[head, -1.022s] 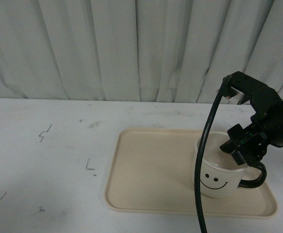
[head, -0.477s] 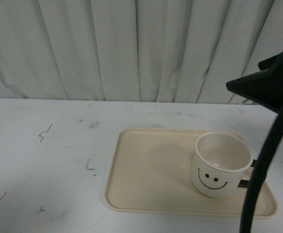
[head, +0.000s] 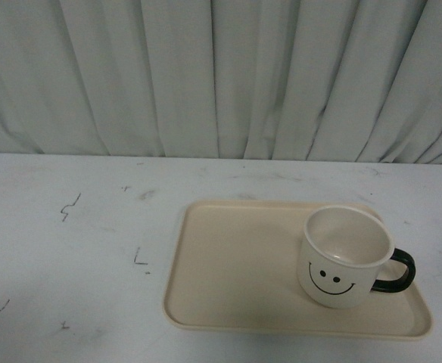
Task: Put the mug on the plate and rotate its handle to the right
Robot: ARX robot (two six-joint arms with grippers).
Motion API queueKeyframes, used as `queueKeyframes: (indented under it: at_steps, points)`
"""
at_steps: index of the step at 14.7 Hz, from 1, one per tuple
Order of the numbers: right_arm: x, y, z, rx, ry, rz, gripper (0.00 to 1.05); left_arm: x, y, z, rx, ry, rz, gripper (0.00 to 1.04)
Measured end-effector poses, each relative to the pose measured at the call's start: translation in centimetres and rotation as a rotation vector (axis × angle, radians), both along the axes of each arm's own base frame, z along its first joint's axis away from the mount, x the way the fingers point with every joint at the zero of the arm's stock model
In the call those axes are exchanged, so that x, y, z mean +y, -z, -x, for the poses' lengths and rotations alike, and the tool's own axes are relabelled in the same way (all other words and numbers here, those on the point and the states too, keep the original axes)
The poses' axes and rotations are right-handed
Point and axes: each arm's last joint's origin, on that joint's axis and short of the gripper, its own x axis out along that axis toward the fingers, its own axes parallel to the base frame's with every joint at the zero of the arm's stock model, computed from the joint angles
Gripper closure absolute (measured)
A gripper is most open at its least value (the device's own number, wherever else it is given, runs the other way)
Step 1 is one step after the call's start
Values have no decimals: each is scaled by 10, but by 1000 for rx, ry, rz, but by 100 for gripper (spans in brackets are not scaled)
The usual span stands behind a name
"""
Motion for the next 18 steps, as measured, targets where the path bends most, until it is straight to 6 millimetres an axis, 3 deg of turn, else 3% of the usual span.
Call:
queueKeyframes:
  at_steps: [1,13,18]
  points:
    - [0,2,6,-6,-3,1,103,0,0,0,0,0,0,7]
    - [0,30,55,9,-3,-4,103,0,0,0,0,0,0,7]
    - [0,25,67,-18,-3,-4,103,0,0,0,0,0,0,7]
